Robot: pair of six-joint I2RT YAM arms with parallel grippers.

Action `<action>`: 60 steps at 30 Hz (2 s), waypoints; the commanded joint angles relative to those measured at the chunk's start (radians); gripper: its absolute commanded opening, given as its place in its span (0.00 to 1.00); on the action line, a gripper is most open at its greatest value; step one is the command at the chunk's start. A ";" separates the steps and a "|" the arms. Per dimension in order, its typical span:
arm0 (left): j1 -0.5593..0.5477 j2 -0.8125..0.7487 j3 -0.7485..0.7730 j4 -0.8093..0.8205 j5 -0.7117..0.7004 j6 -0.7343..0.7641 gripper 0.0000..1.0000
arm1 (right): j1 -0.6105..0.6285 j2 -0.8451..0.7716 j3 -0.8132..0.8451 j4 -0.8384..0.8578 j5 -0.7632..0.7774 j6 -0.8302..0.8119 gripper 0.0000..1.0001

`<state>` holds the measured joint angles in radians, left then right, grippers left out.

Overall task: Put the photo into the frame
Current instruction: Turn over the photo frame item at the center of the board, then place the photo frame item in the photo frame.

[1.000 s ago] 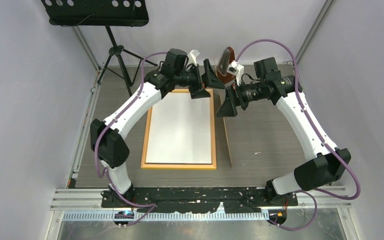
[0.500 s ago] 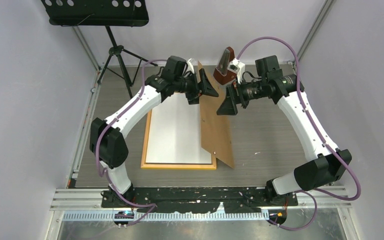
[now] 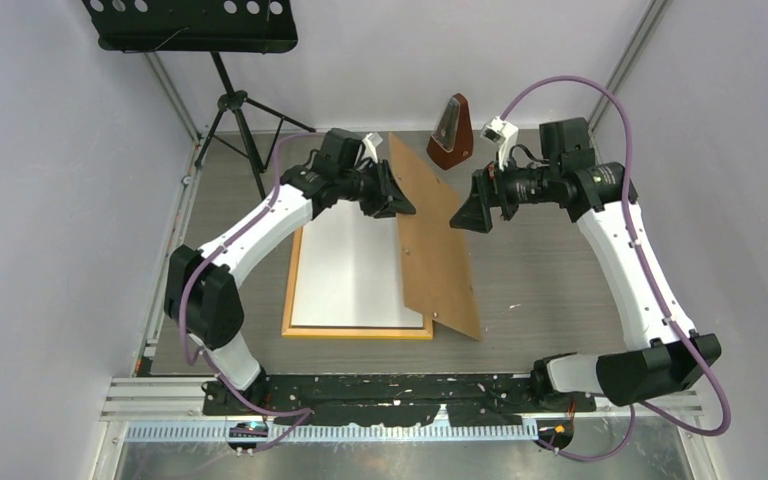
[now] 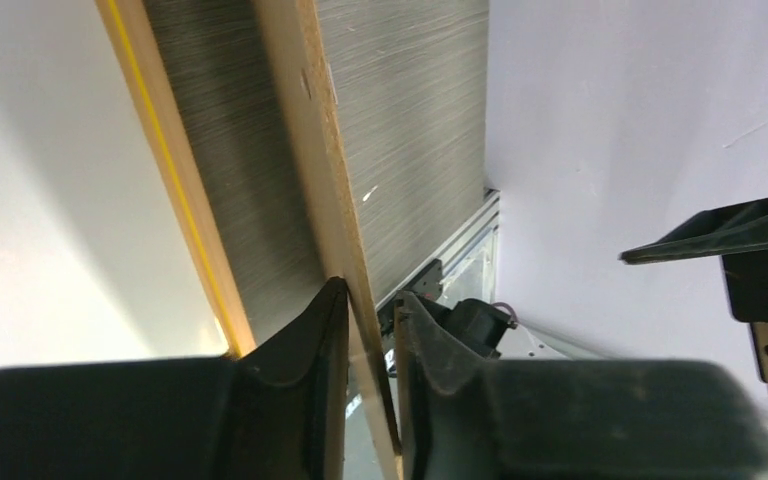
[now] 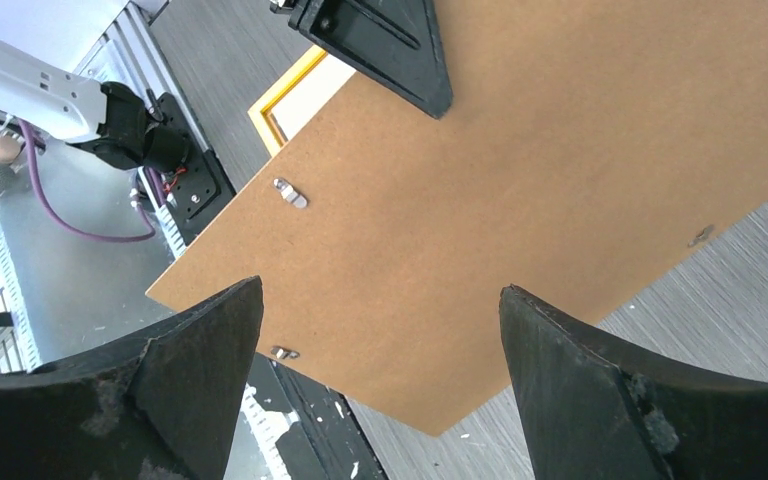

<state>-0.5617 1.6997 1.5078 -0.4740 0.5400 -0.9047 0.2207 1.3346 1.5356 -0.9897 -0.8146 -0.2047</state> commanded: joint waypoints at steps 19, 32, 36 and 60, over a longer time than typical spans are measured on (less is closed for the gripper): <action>0.234 -0.156 -0.325 0.532 0.372 -0.109 0.00 | -0.145 -0.202 -0.196 0.075 -0.029 0.004 0.93; 0.473 -0.277 -0.379 0.342 0.570 0.062 0.00 | -0.160 -0.238 -0.232 0.086 -0.010 0.005 0.93; 0.552 -0.281 -0.306 0.071 0.587 0.278 0.00 | -0.161 -0.245 -0.246 0.095 -0.011 0.007 0.93; 0.718 -0.143 -0.247 -0.144 0.673 0.494 0.00 | -0.161 -0.288 -0.300 0.120 0.020 0.010 0.93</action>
<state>0.1555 1.5539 1.2465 -0.7219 1.1034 -0.3393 0.0631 1.0733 1.2324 -0.9043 -0.8017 -0.2028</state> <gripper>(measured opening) 0.004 0.932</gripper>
